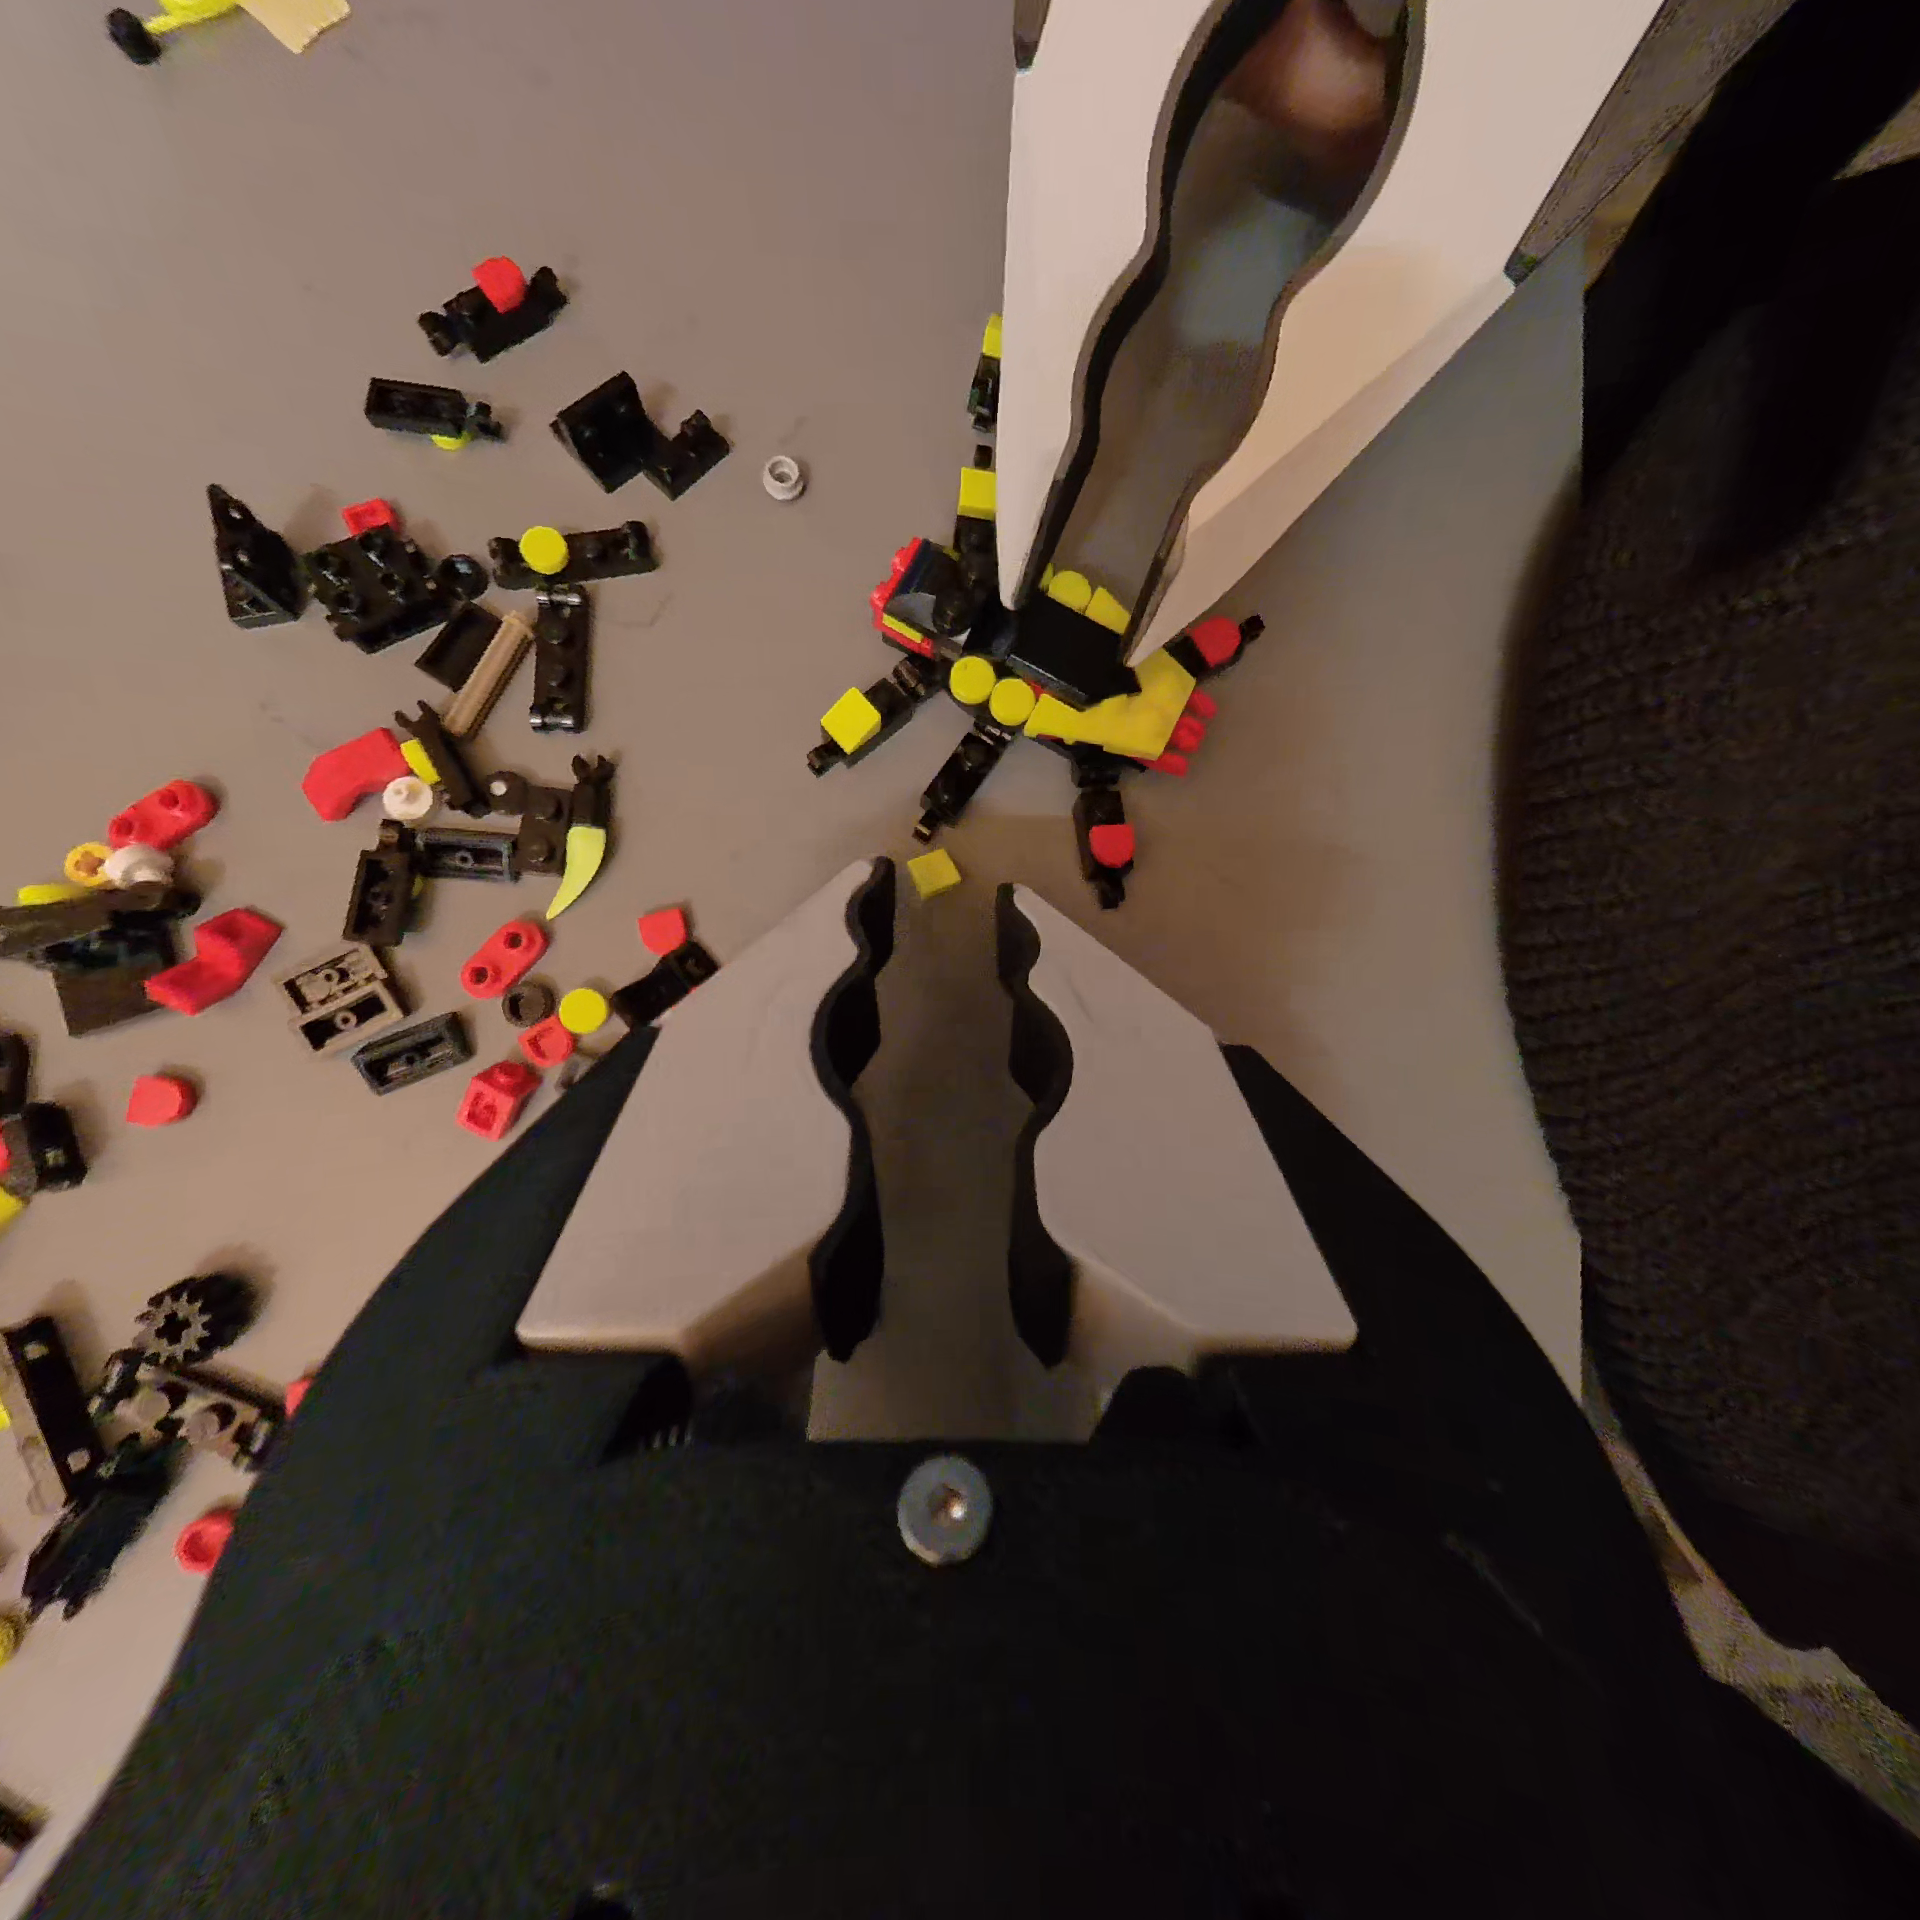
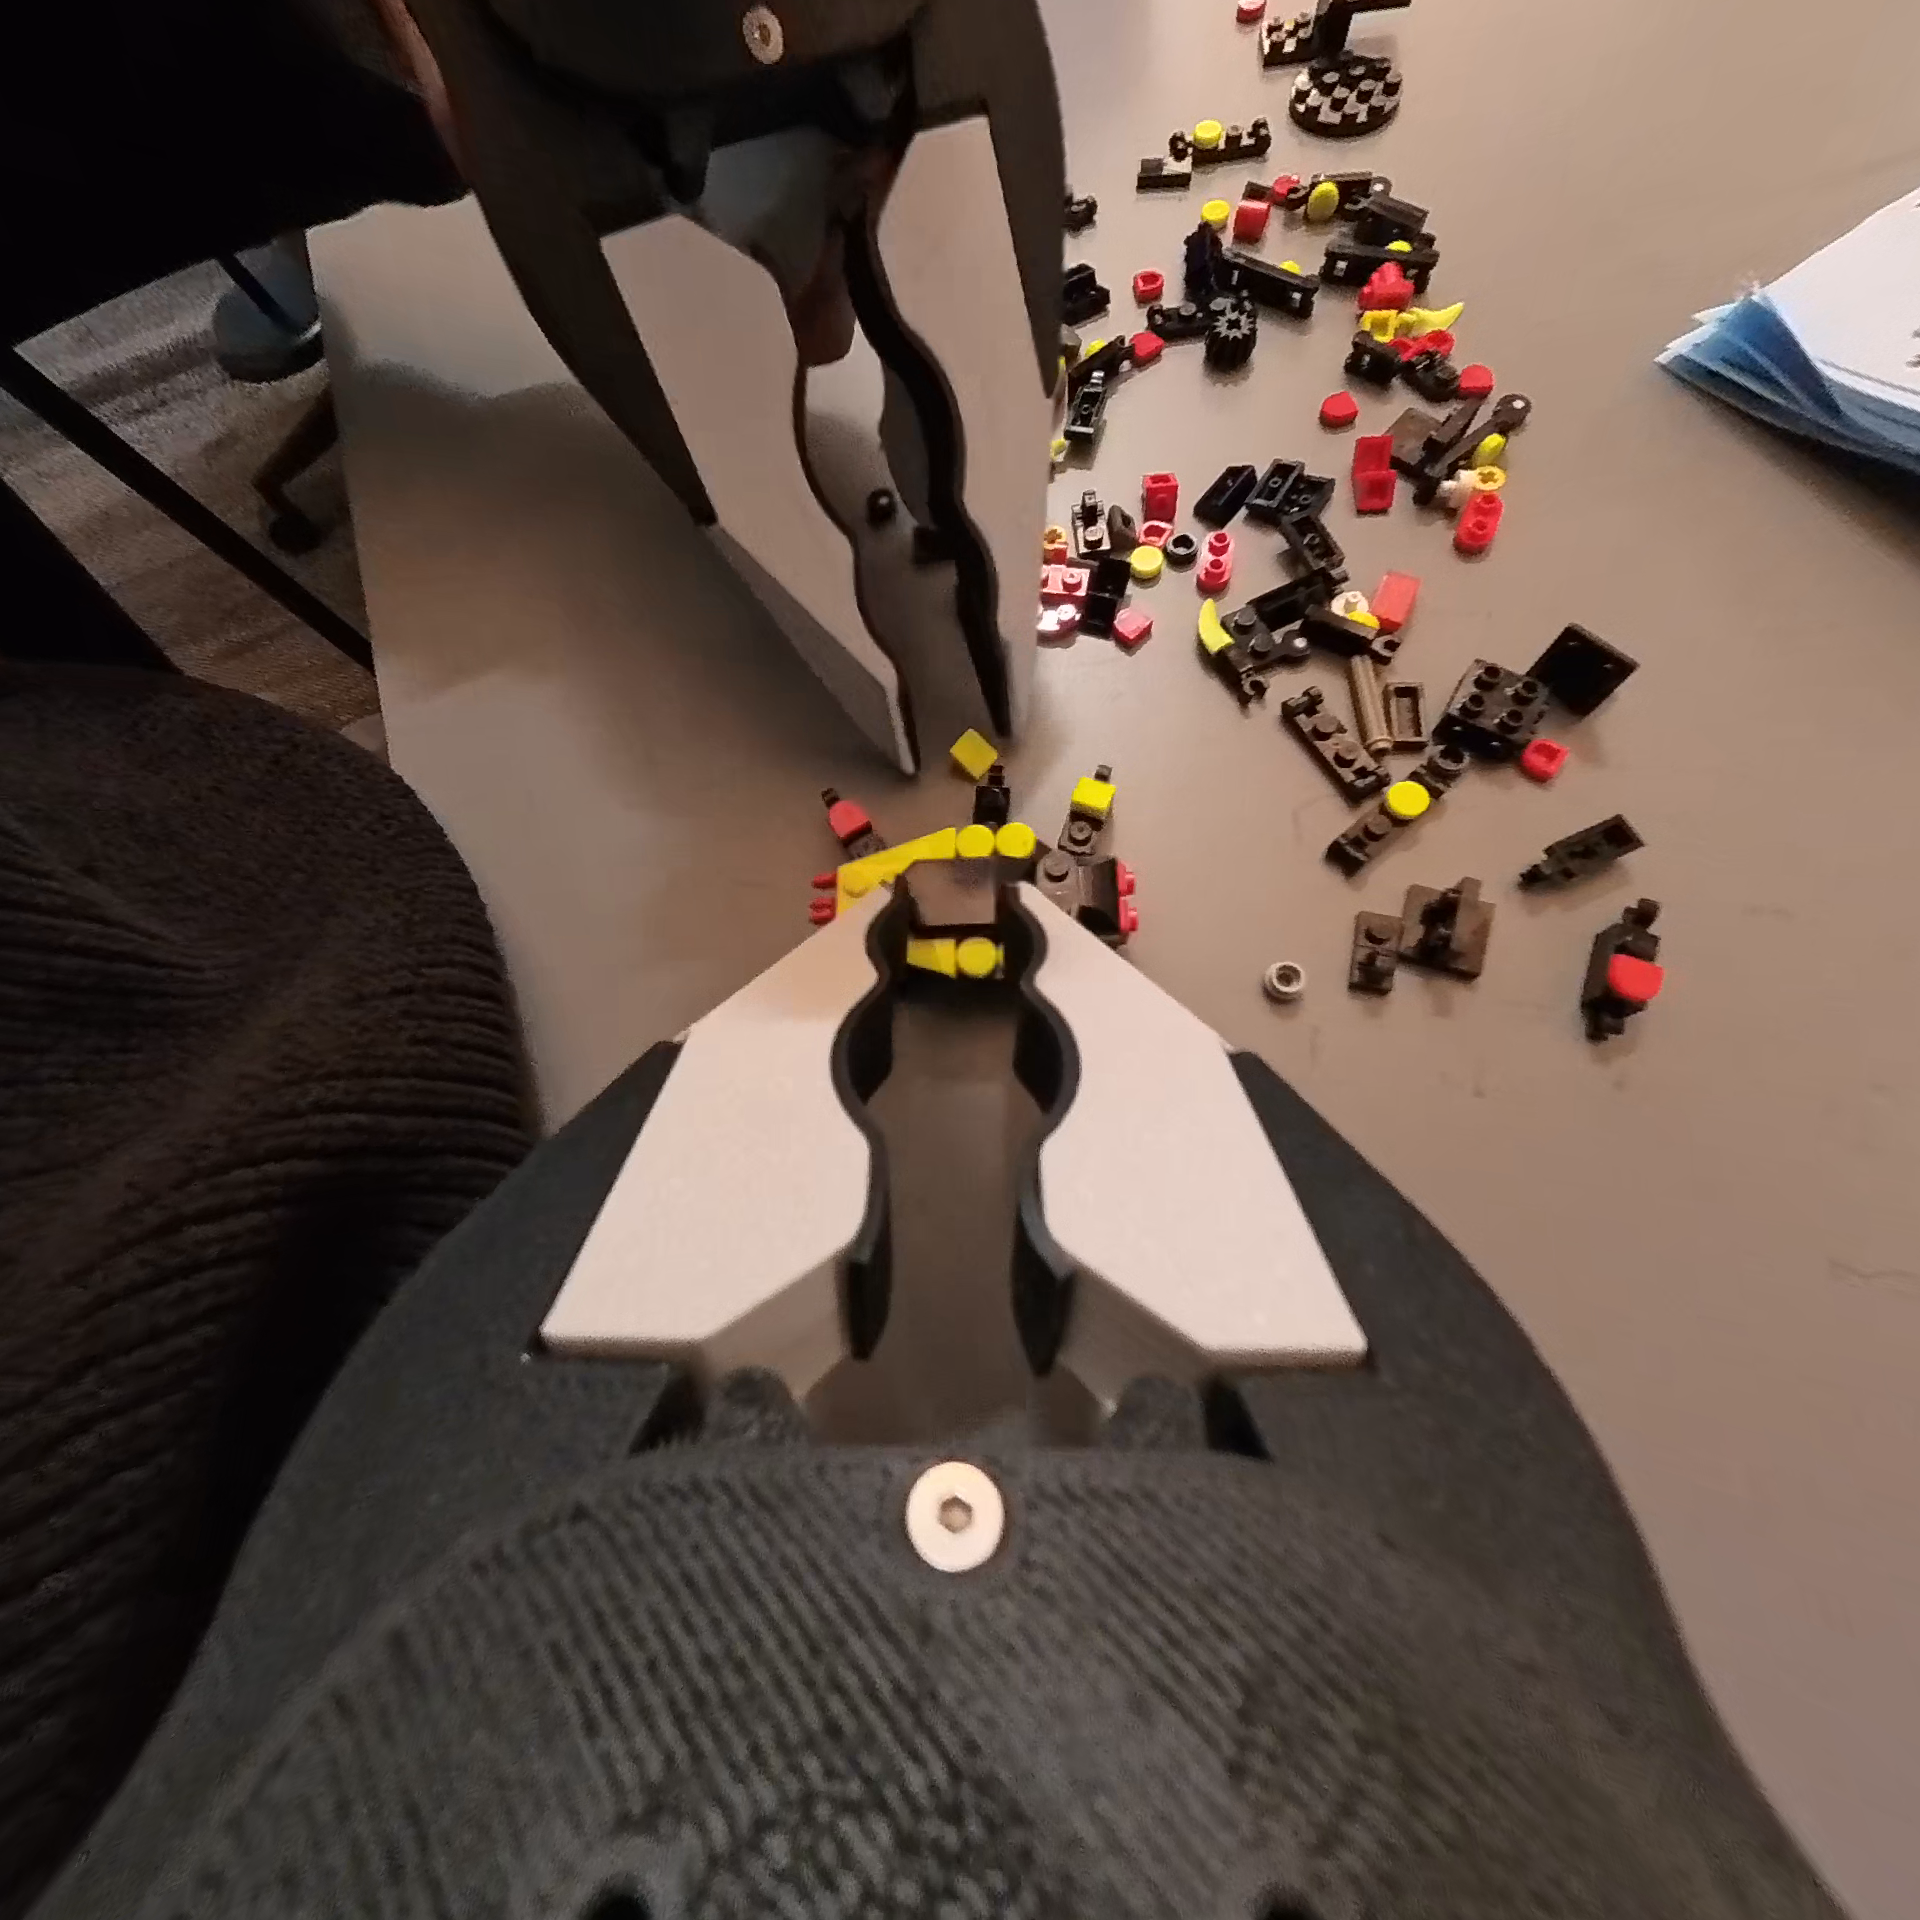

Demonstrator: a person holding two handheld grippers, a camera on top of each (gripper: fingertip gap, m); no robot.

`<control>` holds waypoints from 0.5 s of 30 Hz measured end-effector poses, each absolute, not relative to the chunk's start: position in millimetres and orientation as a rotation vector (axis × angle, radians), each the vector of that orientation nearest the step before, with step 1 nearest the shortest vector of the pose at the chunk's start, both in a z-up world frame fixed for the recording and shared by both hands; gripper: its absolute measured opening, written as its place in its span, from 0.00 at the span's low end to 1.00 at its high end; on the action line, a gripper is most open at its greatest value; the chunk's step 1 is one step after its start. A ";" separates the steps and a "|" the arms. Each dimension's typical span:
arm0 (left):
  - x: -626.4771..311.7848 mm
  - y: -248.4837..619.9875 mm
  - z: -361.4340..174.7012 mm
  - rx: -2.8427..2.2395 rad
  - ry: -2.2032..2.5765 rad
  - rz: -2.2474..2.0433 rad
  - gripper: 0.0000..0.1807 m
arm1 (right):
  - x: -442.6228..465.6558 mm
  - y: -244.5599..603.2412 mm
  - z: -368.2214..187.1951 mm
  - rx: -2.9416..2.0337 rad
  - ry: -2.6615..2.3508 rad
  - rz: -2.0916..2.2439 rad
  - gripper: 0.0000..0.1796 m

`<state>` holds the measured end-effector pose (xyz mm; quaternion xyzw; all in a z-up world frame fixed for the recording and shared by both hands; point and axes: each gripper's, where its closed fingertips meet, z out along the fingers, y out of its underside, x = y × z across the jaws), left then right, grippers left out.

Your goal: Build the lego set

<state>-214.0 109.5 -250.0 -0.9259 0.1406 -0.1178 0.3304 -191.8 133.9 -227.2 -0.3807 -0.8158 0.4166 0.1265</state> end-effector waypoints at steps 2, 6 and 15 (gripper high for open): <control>-212.2 108.4 -251.3 -2.440 0.362 -0.329 0.09 | -191.4 134.1 -227.4 -1.107 -2.375 1.208 0.09; -211.1 102.3 -250.6 -2.464 0.343 -0.324 0.09 | -191.5 134.1 -227.4 -1.104 -2.376 1.207 0.09; -191.3 99.8 -240.6 -2.405 0.414 -0.418 0.07 | -191.9 136.4 -228.0 -1.128 -2.372 1.230 0.10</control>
